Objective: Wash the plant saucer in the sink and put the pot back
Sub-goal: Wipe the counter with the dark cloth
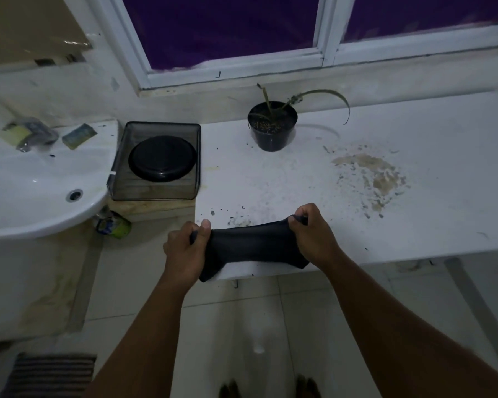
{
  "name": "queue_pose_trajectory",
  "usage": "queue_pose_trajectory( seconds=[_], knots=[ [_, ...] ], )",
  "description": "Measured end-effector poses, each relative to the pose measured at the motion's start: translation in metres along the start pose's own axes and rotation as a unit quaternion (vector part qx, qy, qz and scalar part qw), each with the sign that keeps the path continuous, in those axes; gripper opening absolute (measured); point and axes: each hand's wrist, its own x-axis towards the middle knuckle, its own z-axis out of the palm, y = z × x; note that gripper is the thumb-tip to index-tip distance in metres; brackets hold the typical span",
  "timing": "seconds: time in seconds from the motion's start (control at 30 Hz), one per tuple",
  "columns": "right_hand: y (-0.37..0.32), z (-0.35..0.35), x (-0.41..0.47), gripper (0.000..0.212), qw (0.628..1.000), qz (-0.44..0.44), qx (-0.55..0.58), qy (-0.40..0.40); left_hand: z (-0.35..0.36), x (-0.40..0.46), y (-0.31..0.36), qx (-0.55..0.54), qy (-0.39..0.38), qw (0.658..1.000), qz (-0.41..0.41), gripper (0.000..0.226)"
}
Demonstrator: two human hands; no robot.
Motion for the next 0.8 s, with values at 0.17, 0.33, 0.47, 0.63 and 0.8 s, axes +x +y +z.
queue_pose_trajectory(
  seconds=[0.17, 0.33, 0.47, 0.63, 0.8],
  knots=[
    [0.024, 0.018, 0.003, 0.012, 0.999, 0.038, -0.012, 0.017, 0.023, 0.001, -0.017, 0.055, 0.003, 0.997, -0.048, 0.049],
    [0.04, 0.038, 0.008, 0.008, 0.995, 0.061, -0.073, 0.041, 0.047, 0.006, -0.033, 0.099, 0.002, 0.99, -0.103, 0.063],
    [0.041, 0.055, 0.012, 0.006, 0.983, 0.11, -0.121, 0.083, 0.063, 0.008, -0.034, 0.132, 0.055, 0.984, -0.108, 0.069],
    [0.041, 0.09, -0.003, 0.034, 0.961, 0.135, -0.159, 0.179, 0.084, -0.006, -0.031, -0.025, 0.177, 0.973, -0.147, 0.078],
    [0.038, 0.127, -0.011, 0.071, 0.951, 0.196, -0.05, 0.235, 0.107, -0.016, -0.023, -0.09, 0.186, 0.959, -0.193, 0.074]
  ],
)
